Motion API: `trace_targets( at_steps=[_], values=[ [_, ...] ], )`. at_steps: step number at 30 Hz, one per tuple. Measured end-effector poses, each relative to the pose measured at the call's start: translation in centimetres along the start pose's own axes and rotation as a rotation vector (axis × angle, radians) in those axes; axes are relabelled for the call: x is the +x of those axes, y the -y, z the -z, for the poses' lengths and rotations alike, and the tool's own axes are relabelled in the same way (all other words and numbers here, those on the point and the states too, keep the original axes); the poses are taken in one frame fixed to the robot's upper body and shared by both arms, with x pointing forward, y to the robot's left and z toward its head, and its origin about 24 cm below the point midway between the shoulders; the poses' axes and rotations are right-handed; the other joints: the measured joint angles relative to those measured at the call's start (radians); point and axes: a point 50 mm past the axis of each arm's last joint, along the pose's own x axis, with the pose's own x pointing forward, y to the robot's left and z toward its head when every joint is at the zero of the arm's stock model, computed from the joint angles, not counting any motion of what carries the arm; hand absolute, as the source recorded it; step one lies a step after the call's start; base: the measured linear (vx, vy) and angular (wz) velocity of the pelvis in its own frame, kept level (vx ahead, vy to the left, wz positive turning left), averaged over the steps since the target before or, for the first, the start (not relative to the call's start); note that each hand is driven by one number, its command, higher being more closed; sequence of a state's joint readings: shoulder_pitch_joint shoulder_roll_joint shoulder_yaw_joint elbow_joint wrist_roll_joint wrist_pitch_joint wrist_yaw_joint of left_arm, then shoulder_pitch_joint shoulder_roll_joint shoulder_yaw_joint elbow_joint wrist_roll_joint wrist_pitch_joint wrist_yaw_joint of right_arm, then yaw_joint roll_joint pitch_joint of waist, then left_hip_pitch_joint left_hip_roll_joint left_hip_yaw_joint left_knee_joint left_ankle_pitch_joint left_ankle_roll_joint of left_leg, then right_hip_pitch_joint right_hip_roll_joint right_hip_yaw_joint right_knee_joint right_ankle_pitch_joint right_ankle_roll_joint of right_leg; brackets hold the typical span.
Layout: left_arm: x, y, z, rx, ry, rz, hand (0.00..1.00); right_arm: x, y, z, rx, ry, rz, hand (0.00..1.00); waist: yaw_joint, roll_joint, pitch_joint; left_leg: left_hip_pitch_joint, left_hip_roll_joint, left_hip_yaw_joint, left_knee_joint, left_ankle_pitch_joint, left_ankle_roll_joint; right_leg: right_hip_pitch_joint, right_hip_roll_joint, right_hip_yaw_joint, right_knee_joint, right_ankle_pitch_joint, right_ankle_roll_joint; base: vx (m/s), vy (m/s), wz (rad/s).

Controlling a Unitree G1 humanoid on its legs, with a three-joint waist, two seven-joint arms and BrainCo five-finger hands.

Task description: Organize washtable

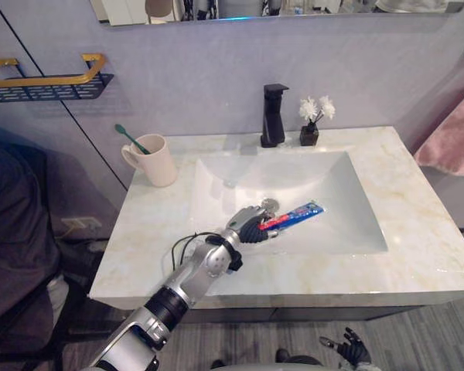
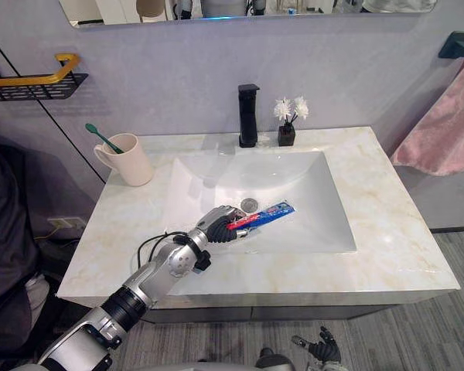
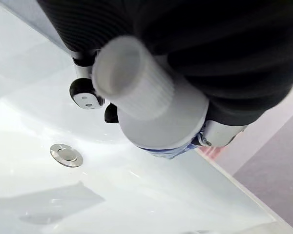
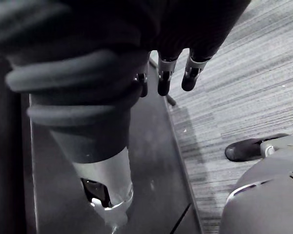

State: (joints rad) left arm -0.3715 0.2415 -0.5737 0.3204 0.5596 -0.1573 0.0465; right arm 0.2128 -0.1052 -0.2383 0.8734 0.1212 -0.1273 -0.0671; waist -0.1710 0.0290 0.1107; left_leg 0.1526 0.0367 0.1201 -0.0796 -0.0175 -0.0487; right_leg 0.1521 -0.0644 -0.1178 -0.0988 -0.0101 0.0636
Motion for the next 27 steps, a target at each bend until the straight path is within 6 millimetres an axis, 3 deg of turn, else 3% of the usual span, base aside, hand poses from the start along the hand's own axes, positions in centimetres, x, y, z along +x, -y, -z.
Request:
trace_targets(
  at_steps=[3,8,12,16,17,20,21,23,24,26,27],
  values=[
    [-0.8,-0.3,0.8,-0.016,-0.042,-0.026,1.00,-0.1,1.9,-0.6,0.109,0.030,0.101,0.00,-0.007,0.007,0.002,-0.001,0.000,0.024,0.030,-0.030,0.006,0.000,-0.002,0.027,0.000,0.000,0.000,-0.03,0.011,-0.27],
    [-2.2,-1.7,0.3,-0.112,-0.041,-0.146,1.00,-1.7,7.8,-1.7,0.349,0.147,0.377,0.00,-0.007,0.013,0.003,-0.017,0.002,0.042,0.045,-0.047,0.007,-0.026,-0.001,0.049,0.014,-0.005,0.003,0.00,-0.007,-0.14],
    [-3.2,-5.2,-0.4,-0.180,-0.013,-0.352,1.00,-4.3,13.1,-6.4,0.532,0.432,0.574,0.00,-0.005,0.014,0.002,-0.020,0.002,0.068,0.045,-0.048,0.010,-0.051,-0.001,0.077,0.037,-0.012,0.008,0.02,-0.004,-0.19],
    [-5.1,-8.0,-1.0,-0.230,0.012,-0.551,1.00,-8.1,15.0,-12.8,0.645,0.820,0.583,0.00,-0.005,0.010,0.004,-0.019,0.001,0.070,0.052,-0.054,0.018,-0.051,-0.001,0.091,0.046,-0.015,0.013,0.01,-0.007,-0.09],
    [-5.4,-8.3,-1.0,-0.235,0.016,-0.571,1.00,-8.7,14.9,-13.9,0.652,0.885,0.569,0.00,-0.005,0.010,0.004,-0.019,0.001,0.070,0.052,-0.054,0.018,-0.051,-0.001,0.091,0.048,-0.015,0.013,0.00,0.000,0.00],
    [-6.2,-9.4,-1.4,-0.252,0.049,-0.625,1.00,-12.4,13.4,-20.4,0.676,1.245,0.425,0.00,0.003,0.009,0.004,-0.018,-0.001,0.071,0.055,-0.057,0.022,-0.056,-0.001,0.093,0.059,-0.016,0.014,-0.05,-0.009,-0.01],
    [-6.2,-9.6,-1.6,-0.251,0.057,-0.632,1.00,-13.1,12.8,-21.7,0.659,1.310,0.381,0.00,0.005,0.008,0.004,-0.018,-0.002,0.072,0.056,-0.057,0.023,-0.058,0.000,0.094,0.061,-0.016,0.014,-0.07,-0.007,-0.06],
    [-6.5,-10.1,-2.4,-0.275,0.113,-0.658,1.00,-15.5,10.3,-26.2,0.591,1.525,0.160,0.00,0.026,0.005,0.002,-0.021,-0.004,0.072,0.059,-0.057,0.024,-0.066,-0.001,0.096,0.064,-0.015,0.015,-0.07,-0.006,-0.01],
    [-6.6,-10.3,-2.7,-0.278,0.132,-0.667,1.00,-16.1,9.2,-27.4,0.582,1.581,0.069,0.00,0.029,0.002,0.000,-0.022,-0.004,0.068,0.060,-0.057,0.024,-0.066,-0.001,0.092,0.064,-0.015,0.015,-0.06,-0.014,0.08],
    [-6.6,-10.6,-3.4,-0.315,0.180,-0.695,1.00,-17.9,4.2,-30.6,0.583,1.693,-0.282,0.00,0.048,-0.005,-0.008,-0.026,-0.003,0.055,0.065,-0.056,0.024,-0.057,-0.006,0.082,0.064,-0.014,0.014,-0.02,-0.015,0.15],
    [-6.5,-10.5,-3.5,-0.322,0.186,-0.695,1.00,-18.1,3.2,-30.9,0.582,1.693,-0.344,0.00,0.050,-0.006,-0.008,-0.026,-0.004,0.048,0.066,-0.056,0.024,-0.051,-0.007,0.074,0.062,-0.014,0.014,0.01,-0.017,0.24]
  ],
)
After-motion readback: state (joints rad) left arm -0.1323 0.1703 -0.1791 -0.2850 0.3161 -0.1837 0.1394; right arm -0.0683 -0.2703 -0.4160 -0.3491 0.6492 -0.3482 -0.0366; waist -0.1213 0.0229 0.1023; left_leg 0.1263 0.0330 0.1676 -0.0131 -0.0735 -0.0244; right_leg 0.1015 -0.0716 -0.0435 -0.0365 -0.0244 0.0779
